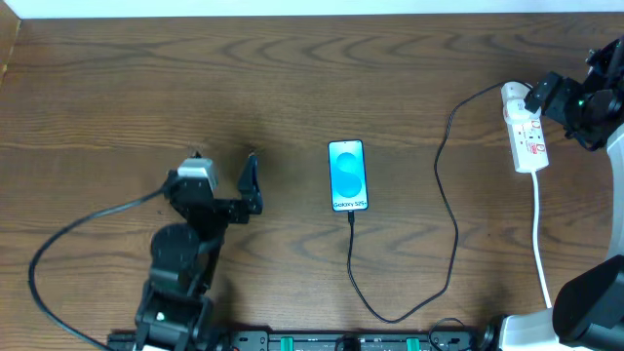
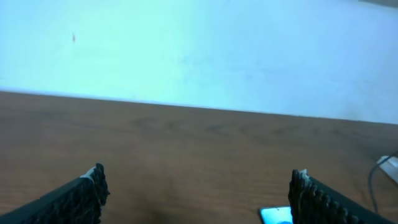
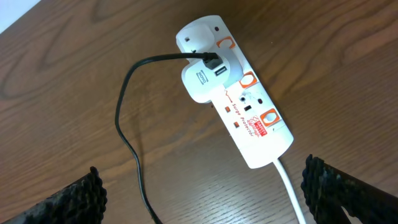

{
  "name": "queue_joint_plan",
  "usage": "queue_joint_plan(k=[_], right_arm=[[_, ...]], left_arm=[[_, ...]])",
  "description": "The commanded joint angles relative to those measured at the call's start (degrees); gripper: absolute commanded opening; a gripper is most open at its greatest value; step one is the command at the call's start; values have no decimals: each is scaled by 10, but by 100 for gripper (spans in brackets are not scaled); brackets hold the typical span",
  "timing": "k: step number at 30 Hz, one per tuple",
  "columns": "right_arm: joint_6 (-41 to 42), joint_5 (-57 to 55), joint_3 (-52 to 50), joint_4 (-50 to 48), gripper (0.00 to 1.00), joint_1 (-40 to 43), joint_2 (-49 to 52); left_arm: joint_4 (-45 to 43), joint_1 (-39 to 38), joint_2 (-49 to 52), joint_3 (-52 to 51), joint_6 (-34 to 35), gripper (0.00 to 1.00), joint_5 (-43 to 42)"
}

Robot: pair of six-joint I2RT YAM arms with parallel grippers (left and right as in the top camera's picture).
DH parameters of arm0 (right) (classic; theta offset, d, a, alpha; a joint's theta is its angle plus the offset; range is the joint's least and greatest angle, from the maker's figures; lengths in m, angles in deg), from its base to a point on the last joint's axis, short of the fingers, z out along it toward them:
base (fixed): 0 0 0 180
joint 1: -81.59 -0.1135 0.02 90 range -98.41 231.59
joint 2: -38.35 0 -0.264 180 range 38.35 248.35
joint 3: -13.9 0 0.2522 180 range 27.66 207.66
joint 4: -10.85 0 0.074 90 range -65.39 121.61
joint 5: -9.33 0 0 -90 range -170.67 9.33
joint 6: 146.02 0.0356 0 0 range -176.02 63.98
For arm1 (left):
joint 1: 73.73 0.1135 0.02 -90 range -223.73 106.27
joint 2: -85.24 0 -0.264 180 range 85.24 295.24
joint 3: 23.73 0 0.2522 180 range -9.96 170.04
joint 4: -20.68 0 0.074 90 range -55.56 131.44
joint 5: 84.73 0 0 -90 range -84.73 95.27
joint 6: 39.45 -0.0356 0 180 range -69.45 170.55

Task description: Plug charger to phone and switch on socket

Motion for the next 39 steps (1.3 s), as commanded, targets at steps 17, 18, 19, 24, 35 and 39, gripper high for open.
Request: queue_joint_plan(k=[17, 18, 19, 24, 35, 39], right_arm=[[5, 2, 1, 1, 99, -2, -3], [5, 1, 1, 1, 99, -2, -3], [5, 1, 1, 1, 99, -2, -3], [5, 1, 1, 1, 99, -2, -3], [5, 1, 1, 1, 99, -2, -3], [5, 1, 1, 1, 99, -2, -3]], left_arm=[[-42, 76, -221, -203, -92, 93, -16], [-34, 76, -226, -206, -91, 93, -16], [-19, 78, -232, -206, -91, 93, -16], [31, 79, -249, -206, -91, 93, -11], [126, 106, -285, -206, -42, 93, 6], [126, 112, -285, -206, -2, 93, 6]])
